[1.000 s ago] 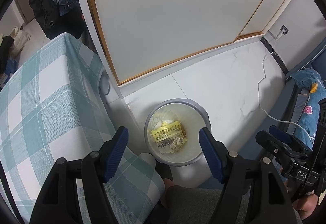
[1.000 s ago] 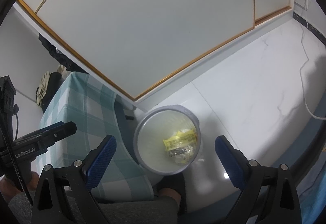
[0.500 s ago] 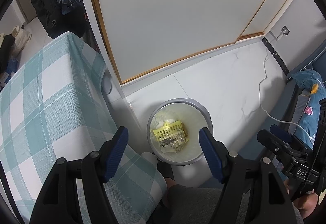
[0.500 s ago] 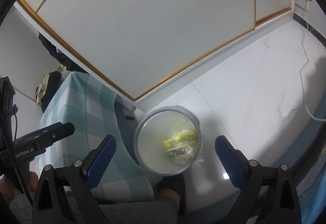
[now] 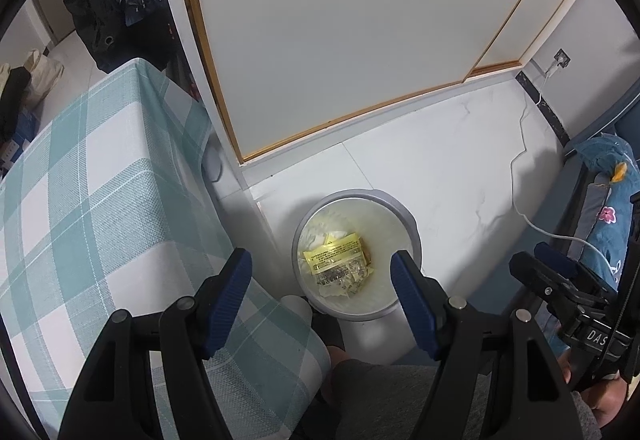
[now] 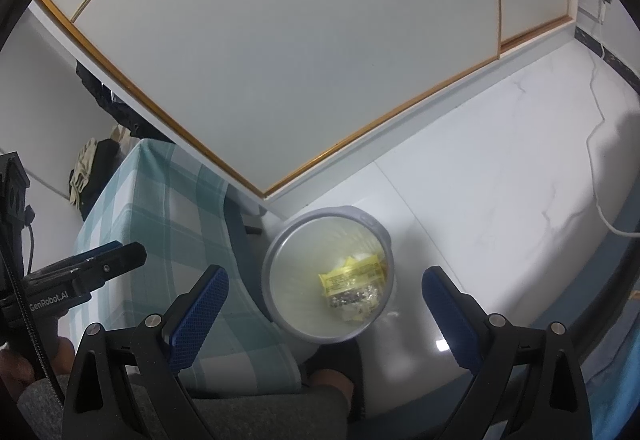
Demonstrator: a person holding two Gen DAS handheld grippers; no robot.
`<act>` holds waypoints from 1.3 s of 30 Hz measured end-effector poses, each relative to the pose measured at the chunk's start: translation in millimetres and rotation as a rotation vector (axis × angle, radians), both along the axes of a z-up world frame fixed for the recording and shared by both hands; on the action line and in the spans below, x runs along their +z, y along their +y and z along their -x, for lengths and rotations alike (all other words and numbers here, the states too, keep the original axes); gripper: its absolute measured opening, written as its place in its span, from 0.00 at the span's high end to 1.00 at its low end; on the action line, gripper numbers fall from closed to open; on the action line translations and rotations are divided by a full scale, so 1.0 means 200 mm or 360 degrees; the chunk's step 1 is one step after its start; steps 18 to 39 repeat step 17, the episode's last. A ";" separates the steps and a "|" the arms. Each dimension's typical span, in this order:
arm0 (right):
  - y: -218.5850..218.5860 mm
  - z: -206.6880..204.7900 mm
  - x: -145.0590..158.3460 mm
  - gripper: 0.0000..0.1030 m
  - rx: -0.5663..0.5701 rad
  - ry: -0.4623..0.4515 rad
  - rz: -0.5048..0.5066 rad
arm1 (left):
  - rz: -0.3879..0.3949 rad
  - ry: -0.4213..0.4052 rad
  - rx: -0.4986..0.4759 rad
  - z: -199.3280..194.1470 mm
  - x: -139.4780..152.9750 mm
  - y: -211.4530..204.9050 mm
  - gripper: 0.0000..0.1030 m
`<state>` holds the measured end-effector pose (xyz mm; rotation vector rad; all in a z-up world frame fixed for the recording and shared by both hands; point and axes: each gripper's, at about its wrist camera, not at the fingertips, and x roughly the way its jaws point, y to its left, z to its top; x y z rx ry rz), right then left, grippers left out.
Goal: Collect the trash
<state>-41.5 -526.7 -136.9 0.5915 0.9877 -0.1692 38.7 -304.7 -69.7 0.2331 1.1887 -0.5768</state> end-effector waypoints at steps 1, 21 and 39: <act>0.00 0.00 0.00 0.05 0.0001 -0.0001 0.0000 | 0.0003 -0.0001 0.0000 0.00 0.00 0.00 0.33; 0.04 0.02 0.08 0.05 0.0013 -0.0004 0.0084 | 0.0088 -0.0097 -0.0019 0.02 0.06 0.05 0.33; 0.04 0.02 0.08 0.05 0.0013 -0.0004 0.0084 | 0.0088 -0.0097 -0.0019 0.02 0.06 0.05 0.33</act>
